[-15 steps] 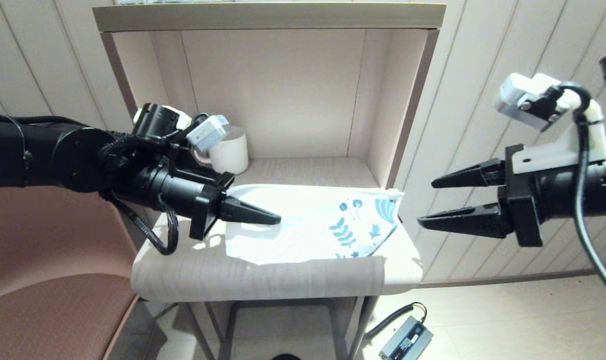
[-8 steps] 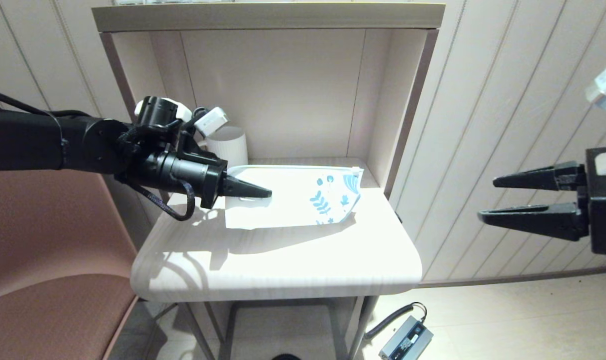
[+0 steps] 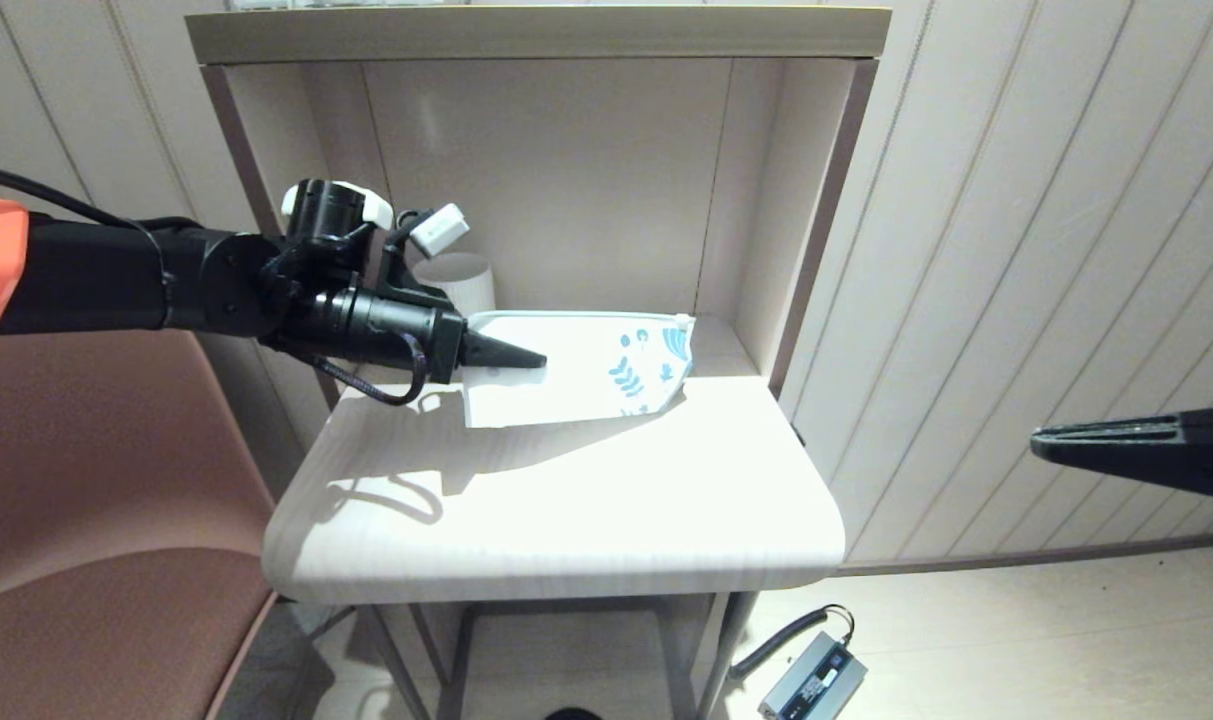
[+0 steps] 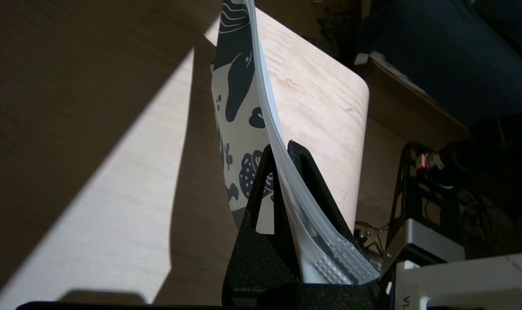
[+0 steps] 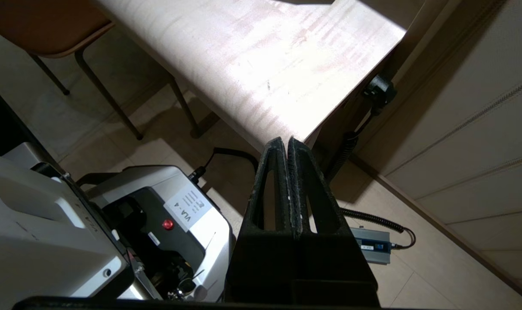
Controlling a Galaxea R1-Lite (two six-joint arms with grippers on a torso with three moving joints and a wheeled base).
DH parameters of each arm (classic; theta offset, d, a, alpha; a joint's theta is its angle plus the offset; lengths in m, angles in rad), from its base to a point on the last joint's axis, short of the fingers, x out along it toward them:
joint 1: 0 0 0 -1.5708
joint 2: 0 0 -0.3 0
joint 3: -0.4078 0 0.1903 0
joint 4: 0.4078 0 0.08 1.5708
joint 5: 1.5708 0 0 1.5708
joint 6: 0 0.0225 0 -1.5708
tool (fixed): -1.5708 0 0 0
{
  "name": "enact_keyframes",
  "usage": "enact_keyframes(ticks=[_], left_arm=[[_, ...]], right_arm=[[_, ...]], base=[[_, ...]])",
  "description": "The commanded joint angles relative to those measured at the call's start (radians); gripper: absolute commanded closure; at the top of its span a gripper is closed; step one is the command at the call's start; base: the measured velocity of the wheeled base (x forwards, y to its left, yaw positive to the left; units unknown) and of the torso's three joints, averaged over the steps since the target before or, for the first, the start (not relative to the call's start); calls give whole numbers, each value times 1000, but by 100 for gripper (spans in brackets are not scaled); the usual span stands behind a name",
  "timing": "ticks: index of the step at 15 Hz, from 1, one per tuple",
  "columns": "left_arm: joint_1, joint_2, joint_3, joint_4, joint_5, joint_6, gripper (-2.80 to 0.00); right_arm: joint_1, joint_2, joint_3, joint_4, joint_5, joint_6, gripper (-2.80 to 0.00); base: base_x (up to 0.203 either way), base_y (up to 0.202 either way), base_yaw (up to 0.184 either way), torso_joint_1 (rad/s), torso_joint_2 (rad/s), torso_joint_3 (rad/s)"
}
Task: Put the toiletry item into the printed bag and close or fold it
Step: Close the strorage bag and place it on the desk
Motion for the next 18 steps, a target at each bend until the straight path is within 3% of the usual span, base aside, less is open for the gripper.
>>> enact_keyframes(ticks=[1, 3, 5, 6, 7, 14, 18], left_arm=[[3, 32, -28, -64, 43, -94, 0], [3, 51, -29, -170, 90, -180, 0], [1, 56, -22, -198, 110, -194, 0], [1, 59, -22, -198, 129, -196, -154], [1, 60, -20, -198, 129, -196, -280], [18, -55, 33, -216, 136, -186, -280], [57, -265, 179, -254, 129, -187, -280]], right_arm=[[5, -12, 25, 1, 4, -4, 0], [6, -14, 28, 1, 8, -4, 0], [6, -14, 28, 1, 22, -3, 0], [6, -14, 28, 1, 22, -4, 0], [6, -13, 31, 1, 25, -4, 0], [6, -25, 62, -5, 40, -8, 0], [6, -47, 60, -6, 56, -6, 0]], base=[[0, 0, 0, 0, 0, 0], [0, 0, 0, 0, 0, 0], [0, 0, 0, 0, 0, 0], [0, 0, 0, 0, 0, 0], [0, 0, 0, 0, 0, 0], [0, 0, 0, 0, 0, 0], [0, 0, 0, 0, 0, 0]])
